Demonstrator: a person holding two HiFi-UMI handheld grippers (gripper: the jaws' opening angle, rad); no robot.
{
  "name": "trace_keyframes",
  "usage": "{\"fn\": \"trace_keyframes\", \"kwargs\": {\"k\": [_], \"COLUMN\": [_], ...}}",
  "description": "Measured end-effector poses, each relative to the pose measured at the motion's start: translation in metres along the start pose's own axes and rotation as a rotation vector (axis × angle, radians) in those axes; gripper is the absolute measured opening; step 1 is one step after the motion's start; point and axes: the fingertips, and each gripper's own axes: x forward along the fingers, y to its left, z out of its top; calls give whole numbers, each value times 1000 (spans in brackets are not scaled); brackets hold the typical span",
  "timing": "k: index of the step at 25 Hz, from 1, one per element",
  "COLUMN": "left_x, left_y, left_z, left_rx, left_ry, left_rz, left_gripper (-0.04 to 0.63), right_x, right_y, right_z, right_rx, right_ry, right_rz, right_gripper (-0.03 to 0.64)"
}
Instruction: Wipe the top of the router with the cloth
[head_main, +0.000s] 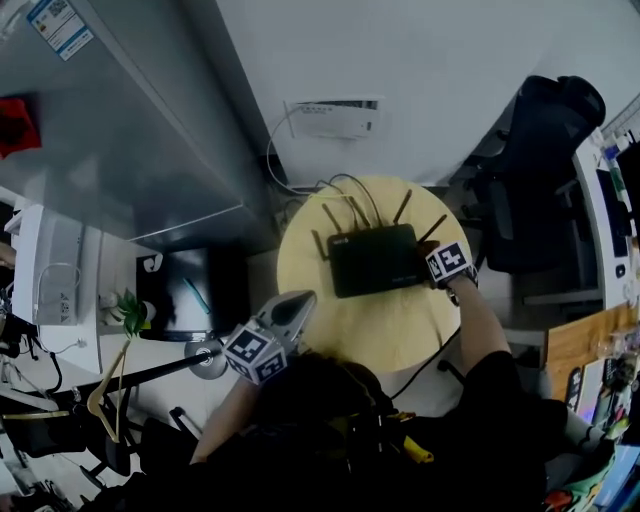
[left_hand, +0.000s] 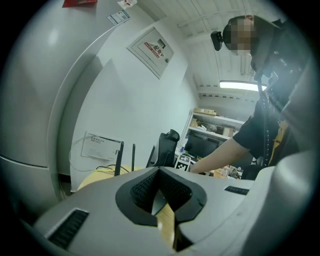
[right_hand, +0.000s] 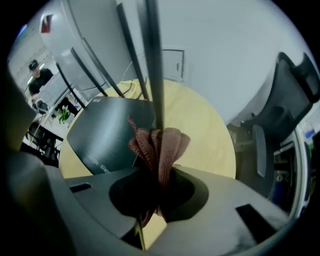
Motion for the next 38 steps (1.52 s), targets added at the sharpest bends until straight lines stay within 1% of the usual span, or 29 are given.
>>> {"fn": "trace_keyframes", "kwargs": {"k": [2,3,5,6,8,10,13,15,18,21,25,31,36,38], "left_x": [-4,-7,-10,-11,-12,-13,-13,-13,-14,-15,-16,-16,-15,-15], "left_y": [4,6,9,9,9,8,7,6,4,2,0,-9,-12,-13], "left_z": [-2,-4,-8,-8,-9,-10,-8,-7,-6,-5,-3,1,2,3], "left_rx": [-8,-15,-25,-26,-26,-26,-26,-25,-16,-14,-12,0,-9,-8], "left_ry": [-1,1,3,4,6,7,2,1,-2,-6,-17,-25,-28,-33], "left_rz": [21,30,42,44,42,39,34,29,20,8,-6,-36,-57,-64], "left_gripper": [-3,-3,-3,-3,-3,-3,-3,-3,-3,-3,-3,-3,-3,-3], "right_x": [2,3,2,2,0,-6,-15,-17,-18,-19,-20,-19,-21,-22], "right_y": [2,5,17,23,28,29,34,38,42,46,49,55,68,74], "right_z": [4,8,20,22,14,6,4,-1,-12,-21,-32,-41,-52,-56], "right_rx": [-120,-175,-278,-329,-446,-588,-777,-856,-918,-910,-838,-576,-426,-387], "right_ry": [12,-3,-66,-74,-26,36,82,108,138,139,139,130,153,160], "right_rz": [-26,-31,-14,-7,-34,-94,-167,-182,-180,-169,-162,-205,-218,-221], "right_gripper": [66,66,66,66,66,66,66,66,66,66,66,66,66,66]}}
